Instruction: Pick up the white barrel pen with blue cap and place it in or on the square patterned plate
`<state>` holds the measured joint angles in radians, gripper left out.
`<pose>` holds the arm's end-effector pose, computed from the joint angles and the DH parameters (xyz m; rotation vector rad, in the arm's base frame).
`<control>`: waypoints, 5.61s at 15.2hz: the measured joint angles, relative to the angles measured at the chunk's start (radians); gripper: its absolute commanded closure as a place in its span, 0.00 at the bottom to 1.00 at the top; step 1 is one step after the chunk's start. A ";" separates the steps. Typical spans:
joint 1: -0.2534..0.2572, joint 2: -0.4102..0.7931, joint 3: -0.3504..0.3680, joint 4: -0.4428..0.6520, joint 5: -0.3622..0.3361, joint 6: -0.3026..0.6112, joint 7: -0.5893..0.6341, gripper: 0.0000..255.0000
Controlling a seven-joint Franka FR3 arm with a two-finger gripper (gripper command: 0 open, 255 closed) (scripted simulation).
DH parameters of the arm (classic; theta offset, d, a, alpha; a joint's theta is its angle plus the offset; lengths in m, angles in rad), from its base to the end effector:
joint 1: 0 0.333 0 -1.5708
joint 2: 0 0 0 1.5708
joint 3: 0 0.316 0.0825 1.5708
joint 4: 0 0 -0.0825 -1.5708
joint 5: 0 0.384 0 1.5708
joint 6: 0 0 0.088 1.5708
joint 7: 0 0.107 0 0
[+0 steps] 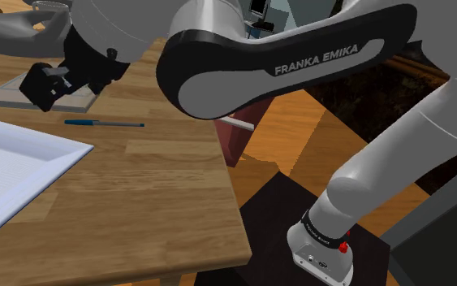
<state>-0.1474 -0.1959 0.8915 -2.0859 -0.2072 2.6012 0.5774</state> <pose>0.3931 0.4055 0.5497 -2.7877 -0.4946 -1.0070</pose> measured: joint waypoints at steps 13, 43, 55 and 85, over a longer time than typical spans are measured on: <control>-0.100 0.201 0.134 0.081 -0.361 0.029 0.246 0.00; 0.036 0.134 -0.118 0.150 0.399 -0.419 -0.950 0.00; 0.034 0.139 -0.120 0.158 0.386 -0.401 -0.942 1.00; 0.178 0.366 -0.025 0.590 0.129 -0.679 -0.650 1.00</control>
<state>0.0310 0.1700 0.8663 -1.4963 -0.0784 1.9219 -0.0726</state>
